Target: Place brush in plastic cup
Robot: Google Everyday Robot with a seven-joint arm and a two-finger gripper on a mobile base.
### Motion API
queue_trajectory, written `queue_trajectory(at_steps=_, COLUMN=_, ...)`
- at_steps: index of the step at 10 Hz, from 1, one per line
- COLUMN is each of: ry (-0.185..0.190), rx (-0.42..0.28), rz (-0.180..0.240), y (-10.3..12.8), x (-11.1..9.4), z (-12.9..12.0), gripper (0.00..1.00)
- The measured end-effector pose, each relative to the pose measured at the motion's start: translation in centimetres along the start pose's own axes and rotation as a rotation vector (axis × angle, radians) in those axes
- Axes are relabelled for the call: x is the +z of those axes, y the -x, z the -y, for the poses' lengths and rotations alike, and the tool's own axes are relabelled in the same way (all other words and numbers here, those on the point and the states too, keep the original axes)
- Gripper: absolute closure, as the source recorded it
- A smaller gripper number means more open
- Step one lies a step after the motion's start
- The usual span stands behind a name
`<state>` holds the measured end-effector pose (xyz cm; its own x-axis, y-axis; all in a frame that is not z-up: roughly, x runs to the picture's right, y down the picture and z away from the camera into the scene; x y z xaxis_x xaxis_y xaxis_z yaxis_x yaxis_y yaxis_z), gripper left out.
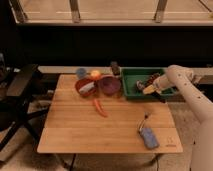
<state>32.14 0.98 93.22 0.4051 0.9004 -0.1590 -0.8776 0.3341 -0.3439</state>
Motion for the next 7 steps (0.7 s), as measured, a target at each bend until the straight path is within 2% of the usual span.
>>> queue_trajectory(at_steps=1, ry=0.002, rx=0.002, rz=-0.003, y=-0.1, x=0.0, z=-0.1, gripper=0.91)
queue_trajectory(at_steps=3, ry=-0.016, rx=0.003, rz=0.019, y=0.4, x=-0.6, z=0.4, gripper=1.0)
queue_trajectory(at_steps=4, ry=-0.018, rx=0.013, rz=0.044, y=1.0, x=-1.6, z=0.6, gripper=1.0)
queue_trajectory(at_steps=7, ry=0.035, rx=0.036, rz=0.129, y=3.3, x=-3.9, z=0.2, gripper=1.0)
